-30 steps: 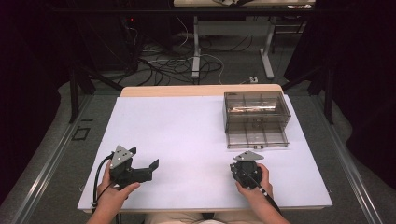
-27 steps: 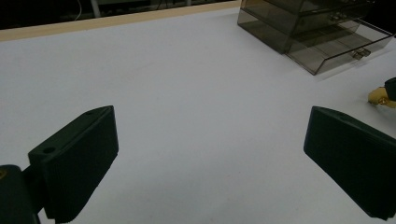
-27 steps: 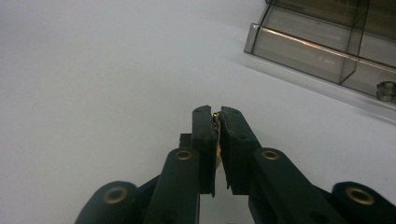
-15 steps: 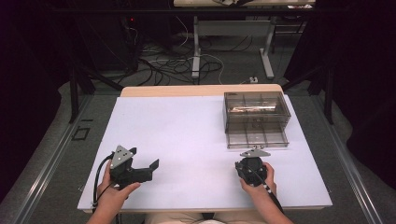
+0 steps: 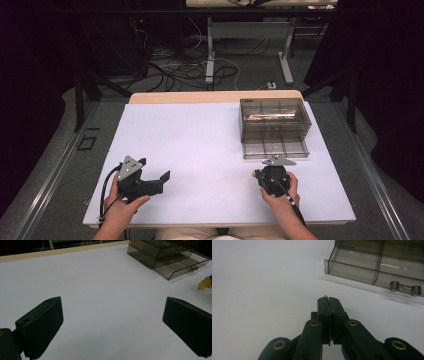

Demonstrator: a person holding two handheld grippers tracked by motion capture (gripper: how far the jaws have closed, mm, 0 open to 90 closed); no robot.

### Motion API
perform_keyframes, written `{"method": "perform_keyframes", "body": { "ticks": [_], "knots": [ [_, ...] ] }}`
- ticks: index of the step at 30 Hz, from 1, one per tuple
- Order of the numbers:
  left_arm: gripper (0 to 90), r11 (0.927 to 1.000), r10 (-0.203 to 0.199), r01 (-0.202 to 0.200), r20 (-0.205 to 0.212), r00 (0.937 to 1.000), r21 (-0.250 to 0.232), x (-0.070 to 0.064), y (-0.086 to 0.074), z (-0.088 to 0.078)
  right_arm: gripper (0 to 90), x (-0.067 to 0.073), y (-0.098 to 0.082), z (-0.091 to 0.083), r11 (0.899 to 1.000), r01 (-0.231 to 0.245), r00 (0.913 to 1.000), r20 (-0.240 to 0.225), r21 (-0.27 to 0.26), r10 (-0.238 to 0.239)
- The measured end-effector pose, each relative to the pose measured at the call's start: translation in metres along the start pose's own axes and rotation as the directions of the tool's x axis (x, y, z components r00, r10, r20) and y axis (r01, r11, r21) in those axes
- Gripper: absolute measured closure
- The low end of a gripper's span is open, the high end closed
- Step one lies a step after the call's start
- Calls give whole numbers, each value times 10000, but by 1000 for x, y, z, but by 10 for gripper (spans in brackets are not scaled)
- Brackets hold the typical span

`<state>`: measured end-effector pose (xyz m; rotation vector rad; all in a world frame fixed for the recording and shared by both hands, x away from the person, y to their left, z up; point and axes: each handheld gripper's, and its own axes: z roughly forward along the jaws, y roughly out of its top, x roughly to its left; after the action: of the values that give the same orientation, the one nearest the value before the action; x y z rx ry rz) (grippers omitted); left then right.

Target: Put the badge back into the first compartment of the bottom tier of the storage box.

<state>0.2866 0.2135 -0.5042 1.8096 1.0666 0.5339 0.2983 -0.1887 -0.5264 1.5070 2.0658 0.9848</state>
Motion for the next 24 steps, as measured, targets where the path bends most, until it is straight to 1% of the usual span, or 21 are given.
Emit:
{"method": "perform_keyframes", "body": {
  "ticks": [1, 2, 3, 4, 6, 8, 13, 20, 21, 24],
  "knots": [
    [35, 10000, -1, 1, -2, 10000, 2, 0, 0, 0, 891, -1, 0, 0, 10000, 60, 10000, -8, -44, -60],
    [35, 10000, -1, 1, -2, 10000, 4, 0, 0, 0, 891, -1, 1, -1, 10000, -52, 10000, -27, -75, 52],
    [35, 10000, 1, -1, 1, 10000, 8, 0, 0, 0, 891, -2, 1, -2, 9999, 11, 10000, 26, -168, -11],
    [35, 10000, -2, 2, 4, 10000, 11, 0, 0, 0, 891, -3, 1, -3, 9998, -44, 10000, -62, -190, 43],
    [35, 10000, -5, 5, 8, 10000, 19, 0, 0, 0, 891, -3, 2, -3, 9997, -76, 10000, -35, -237, 75],
    [35, 10000, -14, 14, 12, 10000, 22, 0, 0, 0, 891, -6, 3, -5, 9991, -122, 9999, -52, -401, 120],
    [35, 10000, -15, 15, 5, 10000, 21, 0, 0, 0, 891, -9, 5, -9, 9976, -335, 9994, -87, -608, 331],
    [36, 10000, -31, 31, -1, 10000, 13, 0, 0, 0, 891, -12, 8, -15, 9949, -435, 9990, -115, -909, 426],
    [36, 10000, 20, -20, -34, 10000, 24, 1, 0, 0, 891, -12, 9, -16, 9945, -428, 9990, -159, -959, 415],
    [36, 10000, -38, 38, 4, 10000, 20, 0, 0, 1, 891, -12, 11, -18, 9936, -393, 9991, -183, -1061, 376]
  ]
}}
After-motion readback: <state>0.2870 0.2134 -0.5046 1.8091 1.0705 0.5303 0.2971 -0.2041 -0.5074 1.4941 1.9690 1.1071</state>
